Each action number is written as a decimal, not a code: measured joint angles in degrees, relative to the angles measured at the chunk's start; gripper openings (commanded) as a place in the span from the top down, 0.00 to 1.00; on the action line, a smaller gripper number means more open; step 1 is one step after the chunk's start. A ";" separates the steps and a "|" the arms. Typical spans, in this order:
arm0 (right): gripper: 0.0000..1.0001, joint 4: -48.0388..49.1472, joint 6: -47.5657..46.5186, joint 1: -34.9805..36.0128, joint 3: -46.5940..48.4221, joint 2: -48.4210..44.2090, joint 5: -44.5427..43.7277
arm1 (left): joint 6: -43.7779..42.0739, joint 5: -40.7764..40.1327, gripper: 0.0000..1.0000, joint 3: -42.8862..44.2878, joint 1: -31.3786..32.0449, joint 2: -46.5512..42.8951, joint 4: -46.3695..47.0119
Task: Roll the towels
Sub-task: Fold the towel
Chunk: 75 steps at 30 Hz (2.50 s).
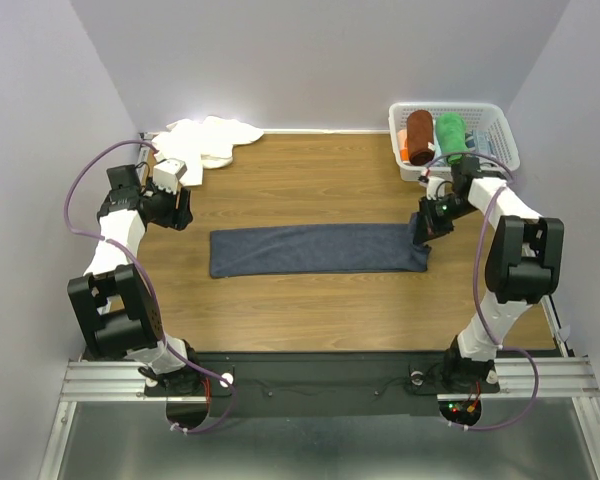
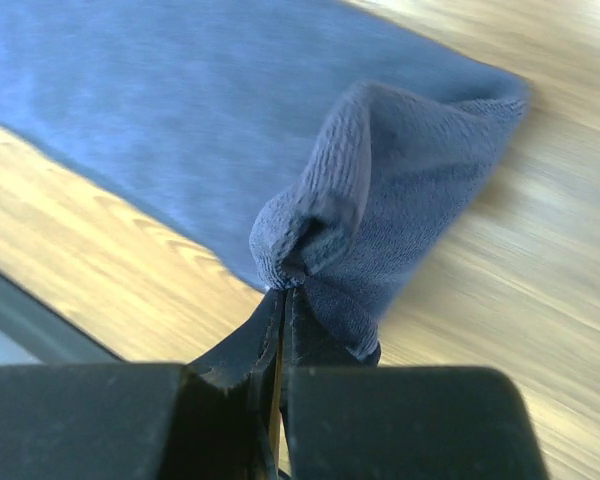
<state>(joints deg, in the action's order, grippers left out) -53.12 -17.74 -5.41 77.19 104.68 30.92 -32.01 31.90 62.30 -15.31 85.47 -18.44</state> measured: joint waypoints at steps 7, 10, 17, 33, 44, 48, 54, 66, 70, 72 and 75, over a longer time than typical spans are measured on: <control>1.00 -0.07 2.93 5.62 0.59 1.33 4.79 | 0.46 0.46 0.32 0.13 0.00 0.74 -0.07; 1.00 0.24 4.42 8.72 1.92 3.80 6.56 | 0.52 0.42 0.32 0.17 0.00 1.16 -0.50; 0.99 0.85 7.87 14.80 5.68 8.44 9.51 | 0.50 0.24 0.32 0.52 0.11 1.42 -1.14; 0.99 6.45 16.83 23.82 9.77 15.37 12.00 | 0.37 -0.66 0.32 0.96 0.22 2.80 -2.01; 1.00 7.37 19.67 24.28 11.10 15.65 12.96 | 0.33 -0.85 0.32 0.96 0.22 2.80 -2.01; 0.99 7.41 20.06 24.50 11.13 15.67 13.09 | 0.33 -0.85 0.31 0.96 0.22 2.80 -2.01; 0.41 7.30 20.09 25.81 11.58 16.09 13.79 | 0.35 -0.83 0.31 0.96 0.22 2.93 -2.01; 0.69 7.67 19.12 26.38 13.44 14.40 17.92 | -0.28 0.68 0.32 0.96 0.72 3.02 -2.49; 0.78 7.26 16.44 25.97 13.81 11.50 14.27 | -0.83 0.70 0.39 0.96 2.93 3.02 -2.91; 0.77 6.80 14.25 25.77 13.81 10.38 11.02 | -1.22 0.66 0.43 0.96 4.20 3.02 -3.72; 0.67 6.40 10.23 25.64 12.68 8.70 5.18 | -1.97 0.26 0.45 0.85 6.56 3.37 -4.96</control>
<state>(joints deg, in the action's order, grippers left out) -46.72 -7.51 20.23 89.86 113.38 36.10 -33.98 32.16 63.16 -8.75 88.84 -23.40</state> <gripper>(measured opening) 0.237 0.563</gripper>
